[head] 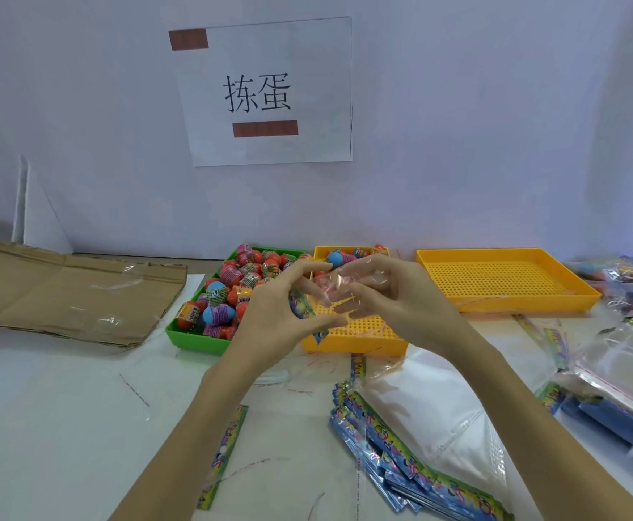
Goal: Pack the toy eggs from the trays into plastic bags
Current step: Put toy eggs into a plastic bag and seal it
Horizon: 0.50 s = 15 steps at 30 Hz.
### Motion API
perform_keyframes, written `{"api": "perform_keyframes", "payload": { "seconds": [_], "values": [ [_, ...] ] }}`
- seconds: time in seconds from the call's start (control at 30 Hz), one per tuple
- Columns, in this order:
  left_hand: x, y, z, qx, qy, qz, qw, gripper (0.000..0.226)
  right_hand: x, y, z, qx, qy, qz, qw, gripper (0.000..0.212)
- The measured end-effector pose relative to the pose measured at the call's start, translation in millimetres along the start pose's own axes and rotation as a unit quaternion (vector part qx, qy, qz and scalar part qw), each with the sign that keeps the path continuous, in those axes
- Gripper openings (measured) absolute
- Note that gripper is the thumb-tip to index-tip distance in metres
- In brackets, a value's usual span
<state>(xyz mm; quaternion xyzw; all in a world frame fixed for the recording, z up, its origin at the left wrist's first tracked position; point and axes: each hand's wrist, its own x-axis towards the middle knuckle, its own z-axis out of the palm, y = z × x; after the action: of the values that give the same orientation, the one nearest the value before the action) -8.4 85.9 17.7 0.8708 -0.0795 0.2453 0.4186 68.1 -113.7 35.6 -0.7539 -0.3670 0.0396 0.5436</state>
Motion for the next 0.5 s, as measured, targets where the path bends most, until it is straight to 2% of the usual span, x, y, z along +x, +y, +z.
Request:
{"api": "perform_keyframes", "payload": {
  "seconds": [0.13, 0.2, 0.27, 0.4, 0.5],
  "values": [
    [1.5, -4.8, -5.3, -0.128, -0.003, -0.072, 0.989, 0.055, -0.4, -0.8, -9.3, 0.093, -0.004, 0.016, 0.996, 0.017],
    [1.5, -6.3, -6.8, -0.163, 0.011, -0.083, 0.983, 0.048, -1.8, -0.6, -13.1, 0.159, -0.025, 0.051, 0.986, 0.031],
    [2.2, -7.9, -7.6, -0.155, 0.025, -0.081, 0.984, 0.044, -2.8, 1.5, -16.5, 0.197, -0.046, 0.087, 0.976, 0.042],
    [1.6, -4.9, -6.7, -0.153, 0.041, -0.067, 0.985, 0.039, -3.1, 4.0, -25.1, 0.284, -0.094, 0.14, 0.944, 0.03],
    [1.0, -2.9, -5.1, -0.148, 0.051, -0.04, 0.987, 0.034, -2.2, 4.5, -31.8, 0.313, -0.113, 0.165, 0.928, 0.04]
  ]
}}
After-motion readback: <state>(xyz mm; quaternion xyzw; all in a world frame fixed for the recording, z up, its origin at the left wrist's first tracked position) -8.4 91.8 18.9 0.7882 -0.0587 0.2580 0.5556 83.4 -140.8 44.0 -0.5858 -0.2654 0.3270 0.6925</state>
